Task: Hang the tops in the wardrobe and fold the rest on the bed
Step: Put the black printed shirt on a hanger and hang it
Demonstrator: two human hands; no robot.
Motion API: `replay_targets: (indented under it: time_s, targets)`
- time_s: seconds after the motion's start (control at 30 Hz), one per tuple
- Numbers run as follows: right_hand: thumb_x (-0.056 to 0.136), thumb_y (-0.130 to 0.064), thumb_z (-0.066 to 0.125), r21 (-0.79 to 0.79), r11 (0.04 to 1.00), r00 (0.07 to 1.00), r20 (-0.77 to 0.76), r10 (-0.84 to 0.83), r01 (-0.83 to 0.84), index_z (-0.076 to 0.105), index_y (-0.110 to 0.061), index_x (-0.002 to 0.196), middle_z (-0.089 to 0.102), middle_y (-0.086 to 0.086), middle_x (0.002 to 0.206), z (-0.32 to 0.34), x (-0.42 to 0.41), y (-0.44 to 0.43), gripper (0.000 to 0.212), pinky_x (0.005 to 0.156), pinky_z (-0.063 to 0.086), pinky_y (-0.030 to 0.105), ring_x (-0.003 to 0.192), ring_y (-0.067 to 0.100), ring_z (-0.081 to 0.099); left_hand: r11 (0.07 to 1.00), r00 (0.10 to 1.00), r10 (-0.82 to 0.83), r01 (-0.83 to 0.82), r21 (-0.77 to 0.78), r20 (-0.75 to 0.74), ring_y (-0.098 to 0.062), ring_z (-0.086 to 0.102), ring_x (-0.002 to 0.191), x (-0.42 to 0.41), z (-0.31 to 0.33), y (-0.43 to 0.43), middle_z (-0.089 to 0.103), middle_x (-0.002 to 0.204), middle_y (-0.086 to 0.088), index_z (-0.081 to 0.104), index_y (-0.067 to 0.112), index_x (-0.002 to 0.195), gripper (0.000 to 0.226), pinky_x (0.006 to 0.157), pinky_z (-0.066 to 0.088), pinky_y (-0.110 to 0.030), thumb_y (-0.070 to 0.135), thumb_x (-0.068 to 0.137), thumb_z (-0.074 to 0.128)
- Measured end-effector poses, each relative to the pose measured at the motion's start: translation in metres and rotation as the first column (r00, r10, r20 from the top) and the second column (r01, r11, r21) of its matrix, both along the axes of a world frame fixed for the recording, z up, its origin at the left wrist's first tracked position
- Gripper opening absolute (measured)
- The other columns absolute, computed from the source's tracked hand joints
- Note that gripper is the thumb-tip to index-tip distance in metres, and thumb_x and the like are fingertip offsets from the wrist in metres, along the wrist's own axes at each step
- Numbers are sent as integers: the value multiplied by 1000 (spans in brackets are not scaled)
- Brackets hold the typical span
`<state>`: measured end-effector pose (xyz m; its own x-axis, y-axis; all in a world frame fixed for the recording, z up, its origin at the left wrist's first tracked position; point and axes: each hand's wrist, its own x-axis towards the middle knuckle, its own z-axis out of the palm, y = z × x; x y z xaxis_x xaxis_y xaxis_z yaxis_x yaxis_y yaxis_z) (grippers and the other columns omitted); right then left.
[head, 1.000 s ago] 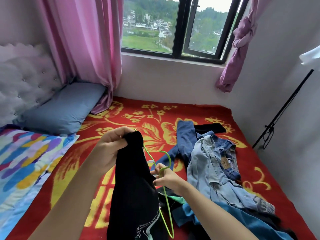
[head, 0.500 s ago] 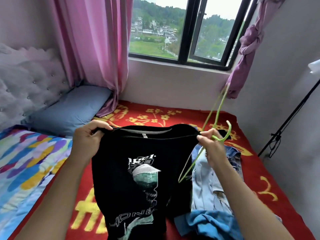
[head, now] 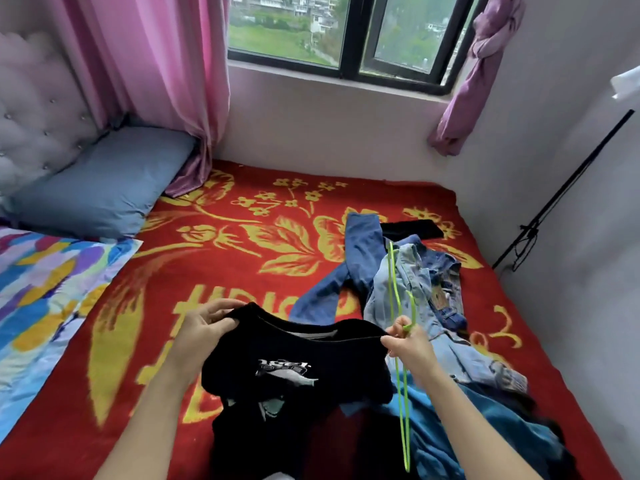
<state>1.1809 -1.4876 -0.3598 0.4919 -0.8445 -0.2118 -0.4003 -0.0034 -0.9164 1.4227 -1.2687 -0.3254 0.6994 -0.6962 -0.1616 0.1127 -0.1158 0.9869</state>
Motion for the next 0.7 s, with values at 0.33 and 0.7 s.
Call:
replay_targets:
  time_s: [0.33,0.7]
  targets:
    - [84,-8,66,116,993,957,-281,68,-36,25,-17,63,48,-4,46,-44,-5,37,47,50,36,23,47,15,44,998,999,-52,52,47,-3,-18,63,65,-24,-8,13,68,70,-8,70,6,79,29,53,50,-20,-16,82,51]
    - [90,-32,58,-196,925,861,-466,206,-327,42,-26,77,38,-8,54,3,20,33,22,50,27,22,50,7,35,939,925,-234,134,318,301,-2,62,84,-21,-17,10,68,89,11,69,27,85,32,68,49,-14,-3,82,59]
